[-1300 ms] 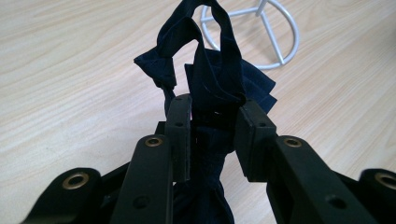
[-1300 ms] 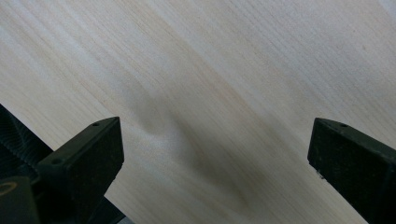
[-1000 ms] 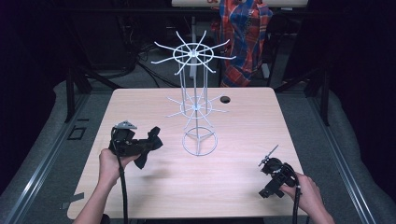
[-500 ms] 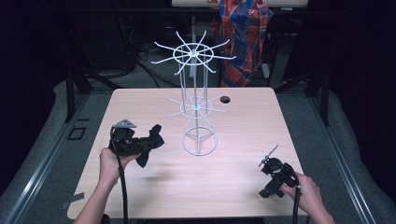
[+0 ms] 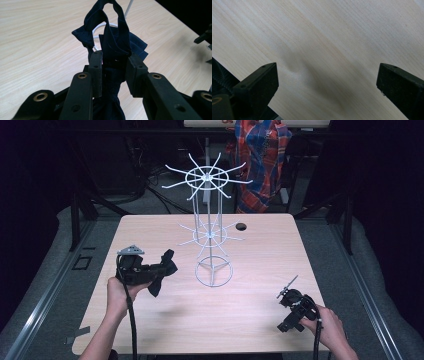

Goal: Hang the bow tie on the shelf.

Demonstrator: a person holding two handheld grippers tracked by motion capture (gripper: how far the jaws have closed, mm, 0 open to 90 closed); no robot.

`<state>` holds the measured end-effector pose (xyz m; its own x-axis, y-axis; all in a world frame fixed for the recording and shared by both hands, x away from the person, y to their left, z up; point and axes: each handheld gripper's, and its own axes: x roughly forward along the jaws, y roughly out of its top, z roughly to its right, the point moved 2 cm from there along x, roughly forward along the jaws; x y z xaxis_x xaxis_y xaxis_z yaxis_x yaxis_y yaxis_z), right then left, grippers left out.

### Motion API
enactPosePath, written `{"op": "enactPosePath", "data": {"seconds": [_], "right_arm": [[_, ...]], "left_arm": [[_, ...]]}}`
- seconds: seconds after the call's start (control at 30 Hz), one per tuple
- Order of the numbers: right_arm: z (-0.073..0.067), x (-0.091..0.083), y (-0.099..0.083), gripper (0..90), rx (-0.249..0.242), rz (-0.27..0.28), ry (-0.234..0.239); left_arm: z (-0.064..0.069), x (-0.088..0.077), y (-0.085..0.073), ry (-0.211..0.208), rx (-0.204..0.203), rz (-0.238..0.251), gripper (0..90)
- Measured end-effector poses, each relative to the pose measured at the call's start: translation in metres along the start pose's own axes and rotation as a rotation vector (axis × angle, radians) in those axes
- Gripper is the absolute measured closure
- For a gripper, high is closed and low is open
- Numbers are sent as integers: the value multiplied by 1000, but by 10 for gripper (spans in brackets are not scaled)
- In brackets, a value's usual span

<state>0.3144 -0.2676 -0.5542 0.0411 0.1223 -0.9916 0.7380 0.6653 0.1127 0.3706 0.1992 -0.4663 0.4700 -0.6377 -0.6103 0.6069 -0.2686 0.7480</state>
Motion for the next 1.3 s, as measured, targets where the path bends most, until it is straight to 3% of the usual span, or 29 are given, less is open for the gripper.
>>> {"op": "enactPosePath", "data": {"seconds": [0.1, 0.17, 0.33, 0.53, 0.67, 0.77, 1.0, 1.3], "right_arm": [[0, -2, 0, 38, -9, -18, -17], [0, 1, 0, 38, 3, 11, 0], [0, 0, 0, 38, 3, 12, -1], [0, -1, 0, 39, -8, -10, -14], [0, 1, 0, 39, 3, 12, 1], [0, -1, 1, 39, -13, -16, -17], [0, -1, 1, 39, -13, -28, -5], [1, -1, 0, 39, -16, -20, -10]], "left_arm": [[2, 0, 2, -1, 4, 16, 694], [2, -1, 3, -7, 6, 15, 694], [2, -1, 4, -29, 6, 33, 694], [3, -4, 7, -42, 10, 55, 694], [3, -5, 9, -41, 7, 65, 694], [4, -7, 10, -42, -1, 81, 694], [4, -11, 12, -46, 2, 105, 694], [9, -13, 15, -50, 11, 116, 694]]}}
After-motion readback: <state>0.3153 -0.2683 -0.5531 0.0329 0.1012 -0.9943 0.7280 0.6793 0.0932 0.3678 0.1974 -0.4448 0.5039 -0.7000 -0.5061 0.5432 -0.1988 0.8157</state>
